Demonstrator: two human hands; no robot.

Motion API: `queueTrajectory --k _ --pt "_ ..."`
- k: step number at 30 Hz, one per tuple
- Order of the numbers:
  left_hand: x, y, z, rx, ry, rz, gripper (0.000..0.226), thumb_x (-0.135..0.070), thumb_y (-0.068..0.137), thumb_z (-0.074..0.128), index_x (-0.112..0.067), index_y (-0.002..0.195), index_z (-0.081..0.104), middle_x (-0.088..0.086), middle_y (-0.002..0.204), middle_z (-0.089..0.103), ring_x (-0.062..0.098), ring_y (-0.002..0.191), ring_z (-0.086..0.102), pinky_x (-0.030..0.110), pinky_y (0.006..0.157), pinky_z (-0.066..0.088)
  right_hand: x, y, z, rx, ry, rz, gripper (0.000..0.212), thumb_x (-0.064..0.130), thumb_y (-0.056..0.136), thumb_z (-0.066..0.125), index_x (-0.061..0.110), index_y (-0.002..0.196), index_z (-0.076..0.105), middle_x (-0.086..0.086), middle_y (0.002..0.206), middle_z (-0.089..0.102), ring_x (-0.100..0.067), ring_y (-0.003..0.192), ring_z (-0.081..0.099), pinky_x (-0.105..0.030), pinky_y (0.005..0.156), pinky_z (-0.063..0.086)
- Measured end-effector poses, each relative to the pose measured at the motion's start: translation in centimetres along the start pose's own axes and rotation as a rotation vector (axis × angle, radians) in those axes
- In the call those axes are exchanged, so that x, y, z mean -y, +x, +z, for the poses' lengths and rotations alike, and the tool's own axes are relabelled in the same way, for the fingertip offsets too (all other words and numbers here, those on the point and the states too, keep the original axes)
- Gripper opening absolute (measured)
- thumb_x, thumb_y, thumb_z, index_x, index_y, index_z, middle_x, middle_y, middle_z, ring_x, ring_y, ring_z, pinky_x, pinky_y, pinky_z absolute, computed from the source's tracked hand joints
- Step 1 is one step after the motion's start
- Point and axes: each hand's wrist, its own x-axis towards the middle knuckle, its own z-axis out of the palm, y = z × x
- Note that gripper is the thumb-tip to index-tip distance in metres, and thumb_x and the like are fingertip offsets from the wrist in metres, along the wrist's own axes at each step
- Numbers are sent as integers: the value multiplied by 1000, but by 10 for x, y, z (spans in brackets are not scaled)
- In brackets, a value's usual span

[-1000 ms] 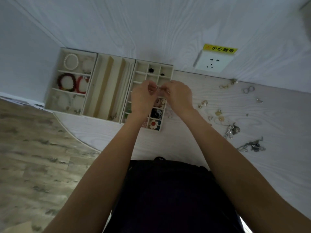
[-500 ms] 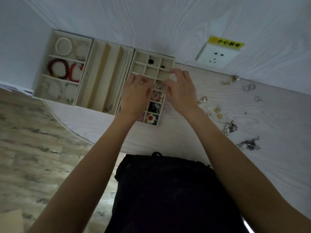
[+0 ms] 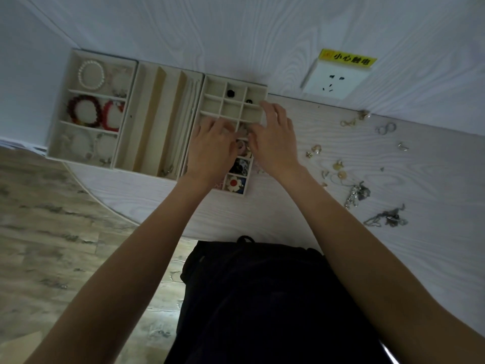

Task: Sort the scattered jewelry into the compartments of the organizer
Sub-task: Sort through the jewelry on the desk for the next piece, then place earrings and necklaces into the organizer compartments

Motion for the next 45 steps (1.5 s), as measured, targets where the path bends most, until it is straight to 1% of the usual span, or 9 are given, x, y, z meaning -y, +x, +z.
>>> queueTrajectory --k 10,14,17,23,27,32,37,39,45 --pt "-3 5 2 39 17 16 23 -22 87 57 -17 104 72 7 109 64 31 99 54 41 85 39 -5 4 -4 56 159 -22 29 17 88 51 21 111 68 -12 145 37 -35 134 28 -45 102 30" --pt "-9 2 -1 7 -53 -15 26 -22 88 53 -13 106 69 9 107 64 30 100 54 41 85 41 -21 -27 -21 -153 312 90 26 8 87 53 13 109 67 -9 123 57 -28 116 47 -36 95 38" --pt "-33 -1 0 -62 -247 112 28 -21 86 49 -9 103 67 9 99 64 29 92 55 34 78 42 -55 -62 -38 -262 229 240 26 7 83 55 12 105 67 -8 107 63 -27 102 52 -37 87 45" --pt "-98 2 25 240 -324 233 33 -19 85 60 -11 117 57 9 115 58 29 108 49 38 91 41 -113 -133 -41 99 89 395 46 18 85 62 12 129 52 -16 135 43 -35 121 37 -43 101 36" --pt "-115 10 40 402 -253 265 51 -25 89 57 -15 136 43 10 133 44 27 121 36 33 98 32 -117 -156 -35 53 172 390 54 15 85 64 9 135 46 -17 143 37 -34 129 35 -41 105 34" --pt "-134 -3 52 365 -250 402 42 -22 83 64 -13 124 58 14 120 53 32 108 46 41 87 45 -128 -173 -34 -83 213 443 40 7 82 63 6 122 58 -15 135 46 -32 123 42 -30 101 33" --pt "-142 -11 62 360 -252 332 37 -28 85 51 -15 118 62 10 118 55 27 106 47 39 87 47 -136 -178 -37 -129 111 452 24 10 83 62 6 106 67 -16 120 59 -37 110 51 -42 91 42" --pt "-137 -12 64 353 -247 320 38 -31 86 45 -15 115 64 8 116 57 26 105 49 38 88 47 -137 -172 -40 -108 69 481 22 12 84 61 9 105 68 -13 121 59 -35 111 49 -40 92 39" --pt "-119 -15 61 248 -300 238 33 -10 84 62 -11 116 65 15 110 58 33 98 55 42 85 46 -135 -148 -46 -39 163 460 35 16 88 56 12 122 57 -11 123 53 -31 113 44 -36 93 37"
